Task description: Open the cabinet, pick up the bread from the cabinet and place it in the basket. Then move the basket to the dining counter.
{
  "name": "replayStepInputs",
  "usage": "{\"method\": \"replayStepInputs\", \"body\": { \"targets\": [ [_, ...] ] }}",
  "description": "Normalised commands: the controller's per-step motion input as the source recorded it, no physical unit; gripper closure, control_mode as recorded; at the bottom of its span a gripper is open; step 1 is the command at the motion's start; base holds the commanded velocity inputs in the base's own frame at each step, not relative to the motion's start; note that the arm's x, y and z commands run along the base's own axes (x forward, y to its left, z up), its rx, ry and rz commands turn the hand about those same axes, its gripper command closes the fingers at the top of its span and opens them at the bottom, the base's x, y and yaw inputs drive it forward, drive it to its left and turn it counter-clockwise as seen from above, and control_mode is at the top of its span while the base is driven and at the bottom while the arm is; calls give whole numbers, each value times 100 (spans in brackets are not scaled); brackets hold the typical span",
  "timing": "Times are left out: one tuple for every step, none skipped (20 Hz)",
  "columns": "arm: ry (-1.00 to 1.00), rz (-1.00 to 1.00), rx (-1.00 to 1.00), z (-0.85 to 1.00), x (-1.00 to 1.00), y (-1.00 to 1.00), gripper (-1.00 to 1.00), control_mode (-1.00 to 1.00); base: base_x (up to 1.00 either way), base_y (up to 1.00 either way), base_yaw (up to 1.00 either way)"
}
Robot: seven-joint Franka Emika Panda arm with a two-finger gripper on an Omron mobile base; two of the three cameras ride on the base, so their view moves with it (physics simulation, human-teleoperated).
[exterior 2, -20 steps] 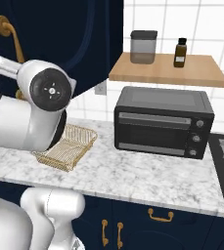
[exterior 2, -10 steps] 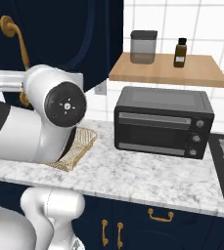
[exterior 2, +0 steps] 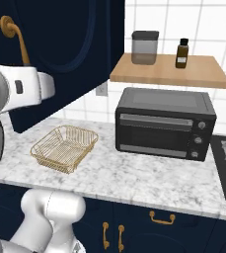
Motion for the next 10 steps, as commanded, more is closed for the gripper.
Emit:
{"method": "replayStepInputs", "body": {
  "targets": [
    [0,-34,-31,9,-99,14,-100,-100,0,0,0],
    [0,-34,-34,4,-93,29,-100,-100,0,0,0],
    [1,-34,-39,1,-79,40,-100,-100,0,0,0],
    [0,-32,-46,0,-66,50,-100,-100,0,0,0],
    [0,-31,-53,0,-54,57,-100,-100,0,0,0],
    [0,-33,-55,0,-38,51,-100,-100,0,0,0],
    [0,-36,-56,0,-27,46,-100,-100,0,0,0],
    [0,-36,-58,0,-14,49,-100,-100,0,0,0],
    [0,-36,-59,0,-6,51,-100,-100,0,0,0],
    [0,-35,-61,0,0,56,-100,-100,0,0,0]
  ]
}}
